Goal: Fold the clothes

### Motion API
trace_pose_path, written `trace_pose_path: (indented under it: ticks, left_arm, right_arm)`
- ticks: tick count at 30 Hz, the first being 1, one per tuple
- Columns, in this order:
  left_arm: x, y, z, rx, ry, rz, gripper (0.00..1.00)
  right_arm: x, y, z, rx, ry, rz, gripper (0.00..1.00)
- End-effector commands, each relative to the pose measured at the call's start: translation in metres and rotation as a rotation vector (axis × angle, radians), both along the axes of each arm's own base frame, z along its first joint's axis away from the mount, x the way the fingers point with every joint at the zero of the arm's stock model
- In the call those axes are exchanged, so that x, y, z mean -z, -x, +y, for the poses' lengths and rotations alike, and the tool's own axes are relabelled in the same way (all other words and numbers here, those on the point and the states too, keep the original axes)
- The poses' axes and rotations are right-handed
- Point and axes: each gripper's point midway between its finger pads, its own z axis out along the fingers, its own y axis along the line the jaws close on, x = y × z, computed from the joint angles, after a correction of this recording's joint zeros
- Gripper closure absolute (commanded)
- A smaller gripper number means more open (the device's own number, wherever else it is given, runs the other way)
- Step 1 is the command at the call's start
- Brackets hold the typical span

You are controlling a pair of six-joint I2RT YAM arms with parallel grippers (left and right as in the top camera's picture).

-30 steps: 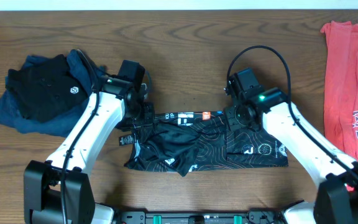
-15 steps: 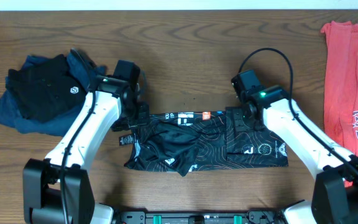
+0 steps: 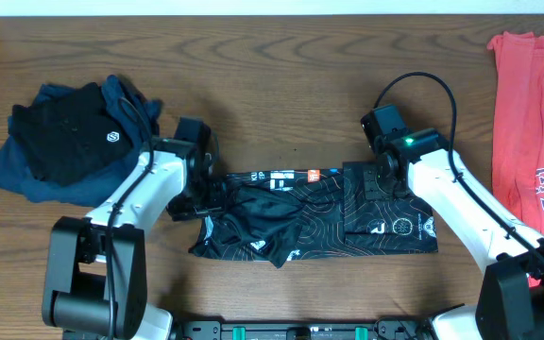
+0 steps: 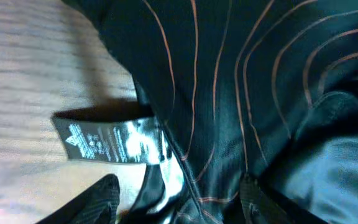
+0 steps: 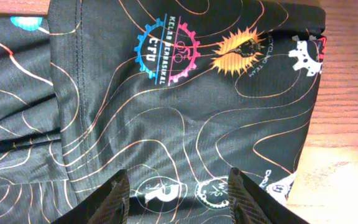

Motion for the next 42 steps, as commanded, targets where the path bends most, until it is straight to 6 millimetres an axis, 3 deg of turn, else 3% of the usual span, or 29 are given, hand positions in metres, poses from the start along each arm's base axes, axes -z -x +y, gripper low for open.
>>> trace_pose_path:
  ticks: [1, 5, 11, 16, 19, 22, 36, 42]
  left_arm:
    - [0.013, 0.011, 0.001, 0.012, 0.009, 0.016, 0.36]
    - [0.027, 0.015, 0.001, 0.016, 0.019, -0.002, 0.36]
    - [0.03, 0.02, -0.024, 0.052, 0.172, -0.005, 0.38]
    - [0.03, 0.025, -0.024, 0.049, 0.175, 0.014, 0.64]
    - [0.03, 0.024, -0.021, 0.057, 0.162, 0.012, 0.85]
    - [0.024, 0.016, -0.009, 0.038, 0.11, -0.002, 0.94]
    - [-0.046, -0.051, 0.081, -0.18, -0.085, -0.116, 0.94]
    - [-0.069, -0.058, 0.077, -0.172, -0.079, -0.122, 0.94]
  right_arm:
    - [-0.007, -0.004, -0.004, 0.031, 0.006, -0.028, 0.5]
    - [-0.007, -0.003, -0.005, 0.031, 0.007, -0.026, 0.5]
    - [-0.007, -0.003, -0.005, 0.03, 0.007, -0.026, 0.5]
    - [-0.007, -0.003, -0.005, 0.03, 0.007, -0.025, 0.5]
    - [-0.007, -0.002, -0.005, 0.03, 0.008, -0.023, 0.5]
    - [-0.006, -0.002, -0.005, 0.031, 0.01, -0.019, 0.5]
    - [-0.007, -0.001, -0.007, 0.031, 0.018, -0.019, 0.51]
    - [-0.007, -0.001, -0.009, 0.035, 0.03, -0.019, 0.51]
